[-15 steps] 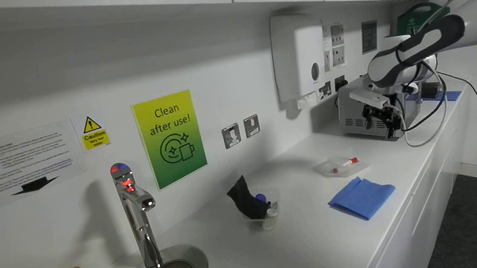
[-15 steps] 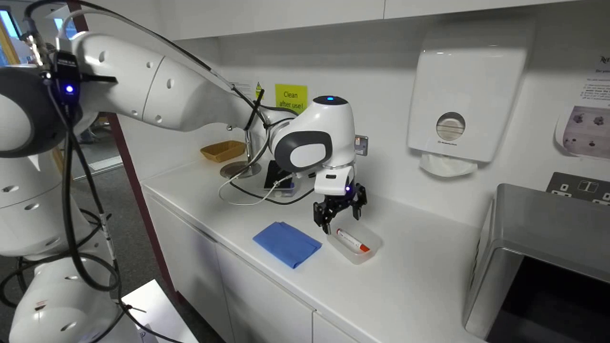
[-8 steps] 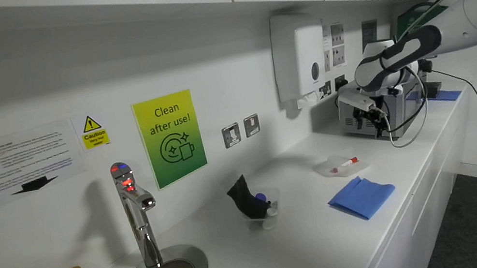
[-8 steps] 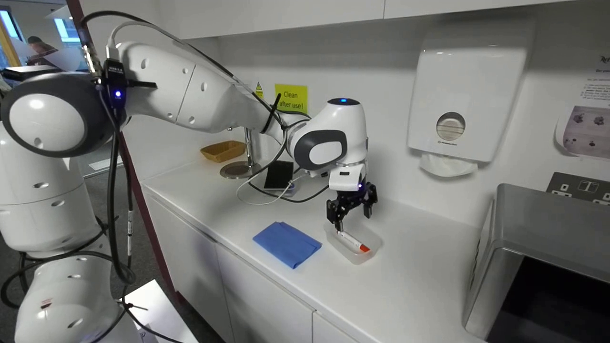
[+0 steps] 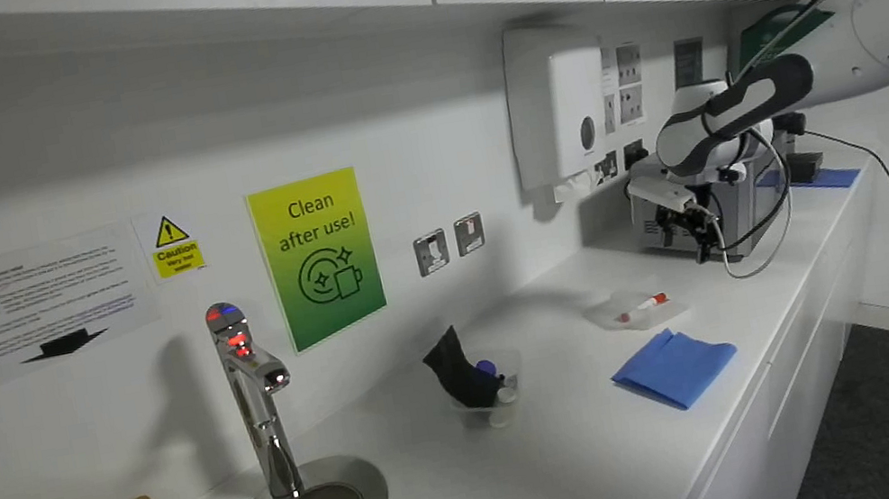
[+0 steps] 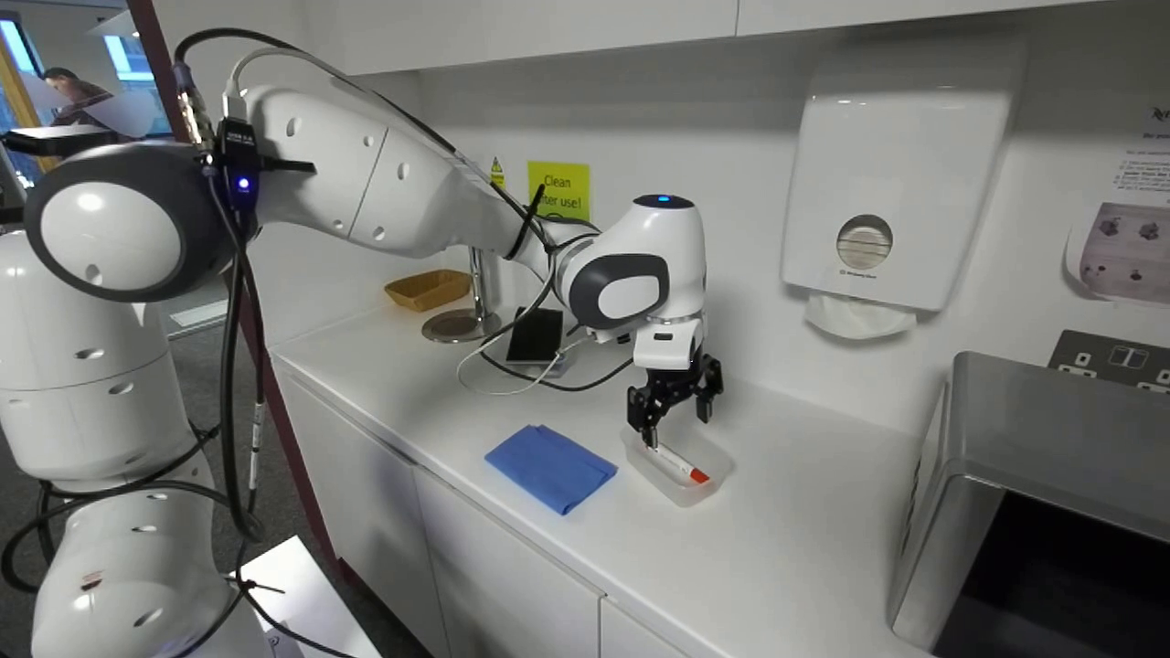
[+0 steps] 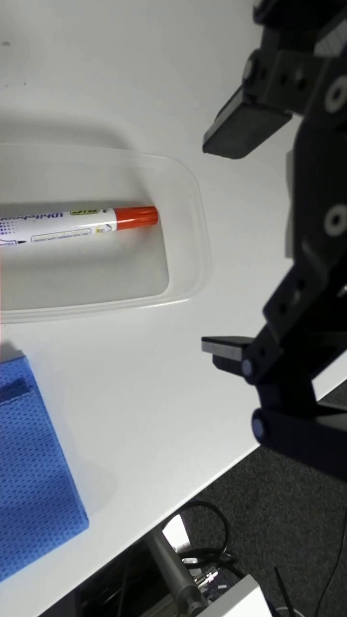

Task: Put the white and red marker on the counter.

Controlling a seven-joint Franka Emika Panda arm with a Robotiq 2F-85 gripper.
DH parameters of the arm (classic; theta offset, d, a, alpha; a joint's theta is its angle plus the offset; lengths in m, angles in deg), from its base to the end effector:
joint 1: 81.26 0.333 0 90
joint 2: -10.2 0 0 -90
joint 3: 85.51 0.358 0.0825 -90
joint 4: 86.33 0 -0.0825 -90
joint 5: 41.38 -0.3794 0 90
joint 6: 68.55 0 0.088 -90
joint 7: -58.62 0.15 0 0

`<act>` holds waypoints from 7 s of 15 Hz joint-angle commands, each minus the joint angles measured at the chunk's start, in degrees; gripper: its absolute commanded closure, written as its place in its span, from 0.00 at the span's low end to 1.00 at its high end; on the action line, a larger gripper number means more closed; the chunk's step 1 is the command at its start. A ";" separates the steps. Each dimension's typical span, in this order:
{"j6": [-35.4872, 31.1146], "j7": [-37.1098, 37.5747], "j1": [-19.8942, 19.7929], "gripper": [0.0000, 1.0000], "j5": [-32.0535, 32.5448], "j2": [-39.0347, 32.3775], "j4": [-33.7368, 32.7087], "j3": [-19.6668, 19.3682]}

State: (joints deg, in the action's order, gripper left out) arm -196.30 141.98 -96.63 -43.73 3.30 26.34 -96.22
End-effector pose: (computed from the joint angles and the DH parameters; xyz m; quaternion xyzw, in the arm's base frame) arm 0.5448 -0.2605 0.4283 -0.5680 0.8198 -0.0607 0.0400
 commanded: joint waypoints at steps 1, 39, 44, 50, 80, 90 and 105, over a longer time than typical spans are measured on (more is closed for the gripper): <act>0.19 -0.21 1.27 0.00 -0.24 -0.08 -0.19 -1.35; 9.09 -0.81 7.93 0.48 -0.11 -20.59 -20.71 -0.92; 9.11 -0.93 8.25 0.52 -0.25 -20.93 -20.59 -0.97; 8.97 -1.12 8.13 0.53 -0.40 -21.36 -20.20 -0.98; 5.50 -0.03 9.12 0.95 2.16 -16.25 -16.76 -2.54; 7.74 -0.07 10.39 0.95 3.54 -13.82 -21.61 -1.02; 18.23 -2.29 17.11 0.95 4.58 -20.28 -34.78 4.82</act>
State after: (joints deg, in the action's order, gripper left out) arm -182.66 141.48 -79.66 -38.94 -15.46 -5.01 -92.13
